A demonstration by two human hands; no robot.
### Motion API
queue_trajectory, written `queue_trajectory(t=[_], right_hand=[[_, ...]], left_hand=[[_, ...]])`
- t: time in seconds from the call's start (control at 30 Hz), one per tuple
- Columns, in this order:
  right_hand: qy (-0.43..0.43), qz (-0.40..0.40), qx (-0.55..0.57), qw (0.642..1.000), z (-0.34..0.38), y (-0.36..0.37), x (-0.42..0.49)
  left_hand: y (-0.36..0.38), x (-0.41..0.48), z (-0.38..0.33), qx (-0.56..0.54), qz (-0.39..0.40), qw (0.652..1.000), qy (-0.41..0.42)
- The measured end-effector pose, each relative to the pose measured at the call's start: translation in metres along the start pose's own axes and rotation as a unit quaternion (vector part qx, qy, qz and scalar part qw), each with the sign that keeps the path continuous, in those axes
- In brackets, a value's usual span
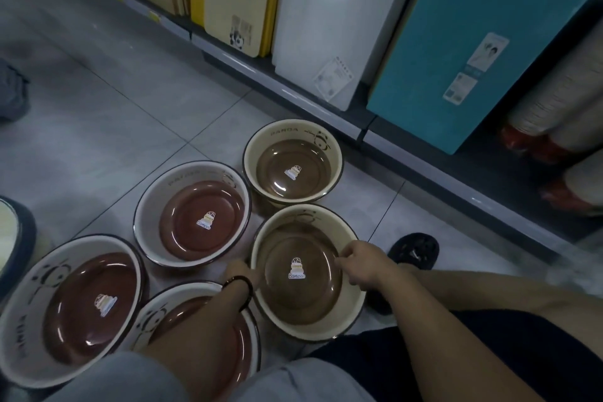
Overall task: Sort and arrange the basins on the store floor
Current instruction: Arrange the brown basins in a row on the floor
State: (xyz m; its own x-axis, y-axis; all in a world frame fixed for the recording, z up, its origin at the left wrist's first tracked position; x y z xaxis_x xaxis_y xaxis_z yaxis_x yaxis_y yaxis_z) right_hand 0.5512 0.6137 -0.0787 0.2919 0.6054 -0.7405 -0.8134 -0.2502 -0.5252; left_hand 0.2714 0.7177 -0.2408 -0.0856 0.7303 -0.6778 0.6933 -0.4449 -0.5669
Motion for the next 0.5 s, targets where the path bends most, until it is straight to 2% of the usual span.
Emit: queue_trajectory(t=[0.1, 0.23, 0.5], right_hand=[[-0.012, -0.042, -0.002, 0.999, 0.011, -0.014, -0.008], [-0.046, -0.097, -0.005, 0.994, 0.034, -0.042, -0.021], [-0.113, -0.240, 0.007, 0.964, 0.066, -0.179, -0.068]], left_hand=[[-0.008, -0.030, -0.030, -0.035, -0.006, 0.997, 0.061], [-0.049, -0.072, -0.067, -0.065, -0.063, 0.986, 0.138], [-0.155, -0.124, -0.161, -0.092, -0.141, 0.966, 0.197]])
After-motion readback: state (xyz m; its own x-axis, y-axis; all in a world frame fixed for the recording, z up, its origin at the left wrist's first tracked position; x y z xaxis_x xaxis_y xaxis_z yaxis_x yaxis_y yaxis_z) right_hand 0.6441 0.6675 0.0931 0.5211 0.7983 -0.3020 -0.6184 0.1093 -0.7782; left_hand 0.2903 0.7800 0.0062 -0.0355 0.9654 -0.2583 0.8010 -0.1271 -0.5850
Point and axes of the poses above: each hand's wrist, its own x-axis towards the middle knuckle, its own y-axis out of the palm, z = x × y, the point moved 6 cm from there along x, towards the middle knuckle, and after that the axes turned 1 degree about y, right-handed, at the moved point
